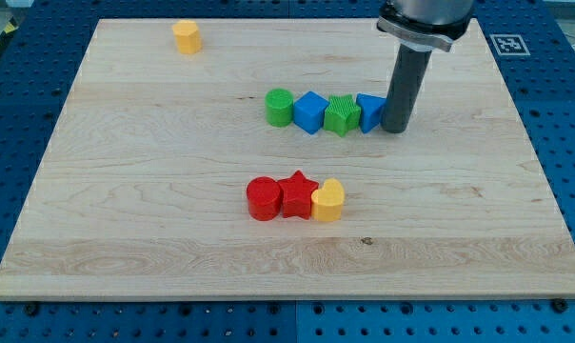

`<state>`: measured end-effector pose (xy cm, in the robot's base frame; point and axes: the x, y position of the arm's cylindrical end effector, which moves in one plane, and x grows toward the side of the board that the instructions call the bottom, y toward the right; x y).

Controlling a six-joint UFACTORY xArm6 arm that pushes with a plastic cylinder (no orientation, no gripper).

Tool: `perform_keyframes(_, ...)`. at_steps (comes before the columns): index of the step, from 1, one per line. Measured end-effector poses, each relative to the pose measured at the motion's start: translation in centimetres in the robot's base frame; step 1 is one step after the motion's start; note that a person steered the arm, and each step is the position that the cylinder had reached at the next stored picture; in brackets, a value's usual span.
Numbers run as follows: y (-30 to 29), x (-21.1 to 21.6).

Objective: Nudge the green circle a bit up

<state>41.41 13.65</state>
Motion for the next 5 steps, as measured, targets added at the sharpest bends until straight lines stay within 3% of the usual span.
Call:
perform_keyframes(3,4.5,0.0)
perform_keyframes(5,8.1,2.3)
